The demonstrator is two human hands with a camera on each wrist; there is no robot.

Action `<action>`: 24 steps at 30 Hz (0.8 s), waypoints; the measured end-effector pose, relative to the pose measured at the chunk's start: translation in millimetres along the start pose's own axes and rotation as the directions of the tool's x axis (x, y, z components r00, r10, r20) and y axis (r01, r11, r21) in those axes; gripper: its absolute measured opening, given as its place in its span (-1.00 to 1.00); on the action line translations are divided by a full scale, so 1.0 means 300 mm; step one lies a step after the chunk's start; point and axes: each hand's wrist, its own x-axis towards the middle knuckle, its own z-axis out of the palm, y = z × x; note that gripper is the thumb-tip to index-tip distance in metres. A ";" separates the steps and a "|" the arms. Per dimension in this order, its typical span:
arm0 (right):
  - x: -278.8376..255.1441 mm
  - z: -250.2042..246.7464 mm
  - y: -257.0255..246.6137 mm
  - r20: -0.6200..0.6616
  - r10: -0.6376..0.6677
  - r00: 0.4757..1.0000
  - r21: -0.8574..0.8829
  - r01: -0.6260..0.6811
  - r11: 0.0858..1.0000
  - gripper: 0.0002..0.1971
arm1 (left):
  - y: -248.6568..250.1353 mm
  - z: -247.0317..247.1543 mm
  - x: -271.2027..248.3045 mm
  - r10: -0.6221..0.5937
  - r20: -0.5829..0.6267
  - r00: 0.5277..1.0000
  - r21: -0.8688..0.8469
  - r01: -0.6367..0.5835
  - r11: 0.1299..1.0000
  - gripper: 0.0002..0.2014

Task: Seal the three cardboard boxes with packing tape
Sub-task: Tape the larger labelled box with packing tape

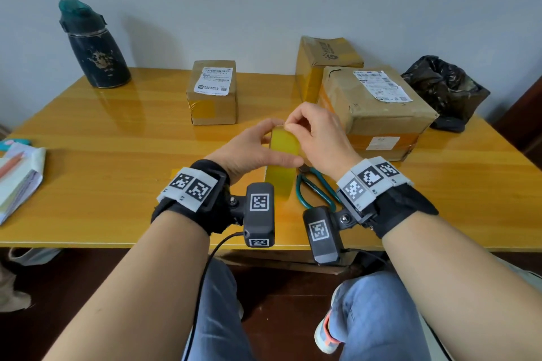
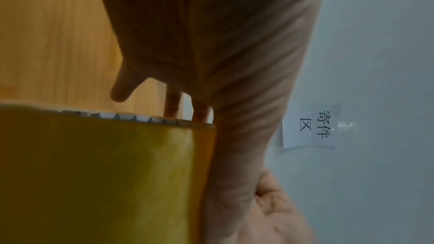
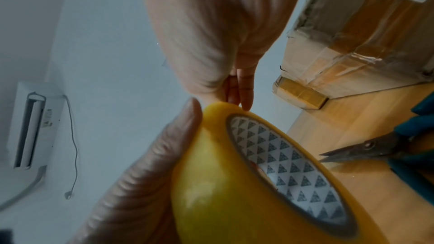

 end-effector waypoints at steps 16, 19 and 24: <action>-0.005 -0.061 0.027 0.166 0.127 0.978 0.044 -0.136 0.990 -0.91 | -0.018 0.041 0.020 -0.075 -0.087 0.993 0.041 0.079 0.996 -0.10; -0.001 -0.057 0.033 0.180 0.120 0.976 0.057 -0.132 0.990 -0.92 | -0.021 0.042 0.021 -0.075 -0.090 0.993 0.032 0.078 0.996 -0.07; 0.001 -0.061 0.030 0.176 0.080 0.981 0.069 -0.094 0.993 -0.79 | -0.029 0.041 0.026 -0.083 -0.079 0.993 0.029 0.085 0.996 -0.09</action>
